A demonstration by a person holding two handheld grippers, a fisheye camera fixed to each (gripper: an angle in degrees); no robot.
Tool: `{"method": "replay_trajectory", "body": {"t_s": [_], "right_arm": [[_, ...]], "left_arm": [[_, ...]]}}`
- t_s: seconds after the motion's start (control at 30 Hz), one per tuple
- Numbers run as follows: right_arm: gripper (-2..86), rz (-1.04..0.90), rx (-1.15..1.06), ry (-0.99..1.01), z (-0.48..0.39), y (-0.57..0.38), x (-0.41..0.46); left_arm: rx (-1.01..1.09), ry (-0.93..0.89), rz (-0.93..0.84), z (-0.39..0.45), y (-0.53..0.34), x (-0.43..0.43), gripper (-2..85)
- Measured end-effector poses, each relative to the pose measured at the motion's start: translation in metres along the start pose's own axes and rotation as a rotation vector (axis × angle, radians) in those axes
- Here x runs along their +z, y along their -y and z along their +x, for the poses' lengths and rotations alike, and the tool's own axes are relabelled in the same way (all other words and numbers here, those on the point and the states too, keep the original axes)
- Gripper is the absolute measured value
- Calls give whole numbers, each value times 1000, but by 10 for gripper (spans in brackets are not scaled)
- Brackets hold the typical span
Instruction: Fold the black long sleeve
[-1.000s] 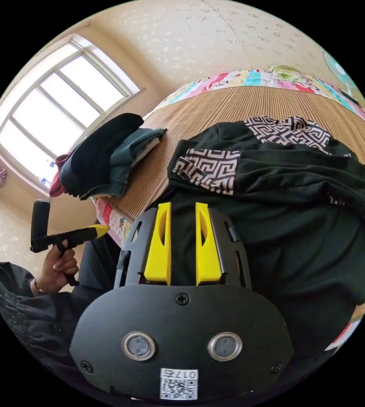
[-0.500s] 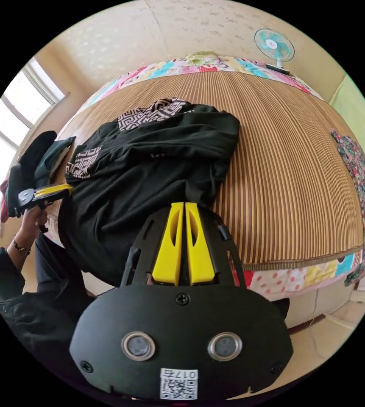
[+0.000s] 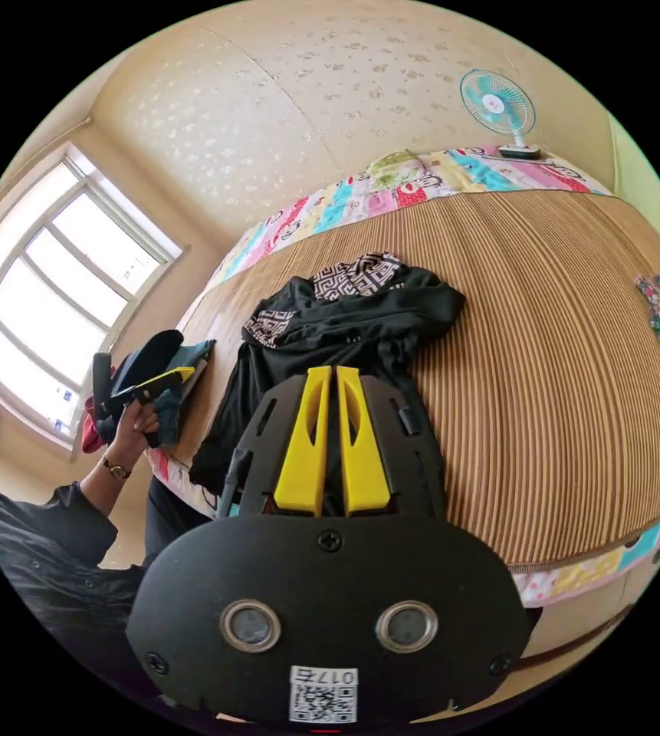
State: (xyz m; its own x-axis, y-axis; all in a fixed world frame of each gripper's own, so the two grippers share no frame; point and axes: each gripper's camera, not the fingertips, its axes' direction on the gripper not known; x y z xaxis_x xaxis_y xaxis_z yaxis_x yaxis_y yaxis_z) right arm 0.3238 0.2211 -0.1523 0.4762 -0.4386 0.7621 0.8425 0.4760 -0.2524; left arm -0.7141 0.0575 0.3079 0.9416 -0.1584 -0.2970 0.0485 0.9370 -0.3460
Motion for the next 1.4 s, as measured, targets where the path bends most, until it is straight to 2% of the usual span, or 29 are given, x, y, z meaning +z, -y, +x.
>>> {"method": "replay_trajectory", "body": {"t_s": [0.07,0.17,0.23,0.33,0.43,0.57,0.7,0.8,0.83,0.87,0.97,1.0,1.07,1.1,1.17,1.23,1.33,1.4], "right_arm": [[88,-1,92,-149,21,-49,-7],[119,-57,200,-204,48,-92,3],[93,-123,223,-192,58,-106,13],[29,-81,179,-137,51,-111,-20],[21,-6,143,-131,47,-118,-64],[39,-70,72,-177,53,-112,-64],[94,-110,112,-40,59,-89,-36],[87,-213,202,-122,67,-84,-2],[74,-181,227,-152,65,-85,-7],[50,-217,202,-116,63,-82,-11],[27,-283,219,-1,70,-83,-31],[25,-268,222,22,72,-85,-40],[20,-182,217,214,84,-96,-87],[19,-156,213,282,87,-99,-100],[17,-61,178,586,98,-110,-152],[15,12,150,730,99,-114,-190],[13,120,116,796,92,-110,-240],[12,169,122,804,91,-97,-256]], "left_arm": [[-64,-69,-78,-4,-55,7,98],[-117,-123,-169,4,-106,26,118],[-148,-136,-208,9,-126,41,90],[-174,-126,-252,8,-136,37,55],[-173,-166,-174,-9,-144,0,50],[-193,-66,-208,-33,-165,-18,56],[-229,-96,-117,-44,-181,-22,101],[-225,-75,-69,-48,-185,-18,111],[-224,-35,-100,-51,-185,-7,108],[-213,14,-185,-54,-184,12,100],[-157,108,-251,-52,-177,17,50],[-152,83,-277,-53,-176,17,38],[-204,-126,-311,-68,-182,11,5],[-219,-182,-296,-73,-186,6,1],[-243,-441,-213,-93,-201,-17,-5],[-204,-632,-156,-105,-207,-37,-7],[-152,-805,-52,-113,-199,-76,-8],[-128,-823,31,-114,-186,-98,-7]]}}
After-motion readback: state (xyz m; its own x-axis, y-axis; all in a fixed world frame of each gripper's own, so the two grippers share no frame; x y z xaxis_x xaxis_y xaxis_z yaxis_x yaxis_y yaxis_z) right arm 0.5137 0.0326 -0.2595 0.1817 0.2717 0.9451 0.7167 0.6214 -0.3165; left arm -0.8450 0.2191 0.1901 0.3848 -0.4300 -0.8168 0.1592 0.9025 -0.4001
